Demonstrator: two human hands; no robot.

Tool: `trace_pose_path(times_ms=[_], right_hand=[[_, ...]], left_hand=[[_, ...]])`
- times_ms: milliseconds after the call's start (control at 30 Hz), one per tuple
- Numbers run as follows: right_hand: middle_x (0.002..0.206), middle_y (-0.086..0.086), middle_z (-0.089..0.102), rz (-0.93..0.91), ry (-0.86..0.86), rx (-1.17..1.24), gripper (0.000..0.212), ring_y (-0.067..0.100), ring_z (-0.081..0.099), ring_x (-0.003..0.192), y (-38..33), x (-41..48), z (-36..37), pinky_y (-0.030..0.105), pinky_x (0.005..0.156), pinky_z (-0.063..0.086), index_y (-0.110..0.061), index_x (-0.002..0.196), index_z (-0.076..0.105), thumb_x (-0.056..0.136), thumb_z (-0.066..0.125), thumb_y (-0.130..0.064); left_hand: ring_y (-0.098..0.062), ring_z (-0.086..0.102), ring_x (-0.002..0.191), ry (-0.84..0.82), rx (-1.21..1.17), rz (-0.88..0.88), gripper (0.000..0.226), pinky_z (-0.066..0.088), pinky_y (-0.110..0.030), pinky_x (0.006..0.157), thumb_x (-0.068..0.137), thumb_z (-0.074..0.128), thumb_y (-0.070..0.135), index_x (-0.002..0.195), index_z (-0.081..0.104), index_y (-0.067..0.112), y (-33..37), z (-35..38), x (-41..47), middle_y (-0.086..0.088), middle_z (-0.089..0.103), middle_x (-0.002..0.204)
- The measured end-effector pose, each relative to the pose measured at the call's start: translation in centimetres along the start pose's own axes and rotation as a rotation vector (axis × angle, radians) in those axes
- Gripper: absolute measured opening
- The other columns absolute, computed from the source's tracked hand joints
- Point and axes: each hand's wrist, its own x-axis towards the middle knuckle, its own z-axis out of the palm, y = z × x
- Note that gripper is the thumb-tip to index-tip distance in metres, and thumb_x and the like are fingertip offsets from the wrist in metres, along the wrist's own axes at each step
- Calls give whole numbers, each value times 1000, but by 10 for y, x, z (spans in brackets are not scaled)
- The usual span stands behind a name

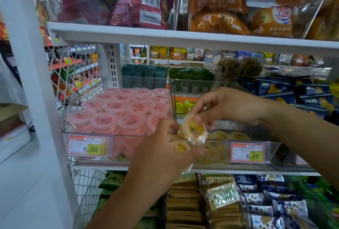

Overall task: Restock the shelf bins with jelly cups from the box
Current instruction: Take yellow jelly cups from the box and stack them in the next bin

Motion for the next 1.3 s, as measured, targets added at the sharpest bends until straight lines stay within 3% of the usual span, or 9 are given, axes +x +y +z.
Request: trace_pose_path(times_ms=[167, 267, 433, 667, 800, 900, 1000, 1167, 1300], right_hand=[[87, 12, 70, 270, 247, -77, 11, 15, 64, 69, 61, 68, -12, 26, 67, 56, -8, 98, 68, 88, 66, -6], [85, 21, 66, 374, 270, -57, 10, 17, 63, 61, 80, 106, 1, 33, 72, 57, 0, 97, 64, 88, 61, 4], [74, 13, 62, 477, 191, -124, 22, 12, 60, 50, 79, 132, 18, 18, 41, 46, 2, 112, 62, 91, 57, 2], [112, 5, 62, 314, 148, -331, 36, 21, 64, 93, 64, 106, 7, 32, 81, 54, -14, 131, 55, 96, 56, -21], [109, 13, 68, 82, 1, 332, 26, 21, 67, 88, 18, 43, -7, 27, 75, 58, -5, 114, 63, 91, 58, -18], [96, 16, 72, 42, -247, 404, 31, 21, 71, 78, -1, 8, -6, 25, 67, 59, -4, 112, 63, 82, 60, -11], [78, 16, 73, 99, -84, 407, 23, 18, 71, 63, 11, 11, -3, 21, 57, 58, 0, 98, 68, 76, 64, -6], [87, 20, 70, 280, 233, 270, 7, 14, 69, 60, 52, 50, -14, 22, 57, 59, 2, 94, 67, 89, 62, 1], [105, 22, 68, 451, 118, 104, 19, 25, 69, 78, 72, 72, -10, 28, 63, 60, -2, 113, 62, 95, 57, -5]], left_hand=[[5, 58, 64, -74, -75, 44, 17, 46, -20, 64, 89, 60, 41, 99, 51, 50, -14, -14, -5, 34, 62, 98], [-6, 52, 53, -77, -136, 51, 25, 43, -20, 56, 96, 52, 26, 99, 52, 52, -18, -21, -10, 25, 65, 81], [-18, 56, 54, -11, -214, 79, 39, 47, -28, 57, 98, 49, 18, 97, 53, 57, -24, -34, -11, 24, 68, 93], [-11, 66, 59, 25, -291, 150, 43, 50, -18, 66, 98, 50, 15, 106, 52, 57, -21, -31, -6, 39, 59, 105], [-9, 68, 61, 50, -320, 202, 44, 55, -21, 64, 97, 52, 16, 112, 46, 57, -6, -23, 0, 40, 59, 99], [-8, 69, 64, 78, -309, 224, 51, 59, -37, 62, 96, 55, 18, 112, 39, 63, 3, -11, 8, 36, 62, 98], [-9, 70, 67, 82, -324, 244, 58, 56, -34, 59, 96, 55, 19, 119, 32, 67, 4, 2, 15, 35, 63, 101], [4, 52, 93, 291, 102, 404, 59, 42, -10, 77, 95, 58, 26, 144, 31, 44, -11, 5, 19, 17, 57, 117], [-17, 45, 105, 488, 622, 519, 49, 37, -32, 82, 85, 62, 30, 133, 55, 19, -29, -3, 31, 5, 64, 122]])
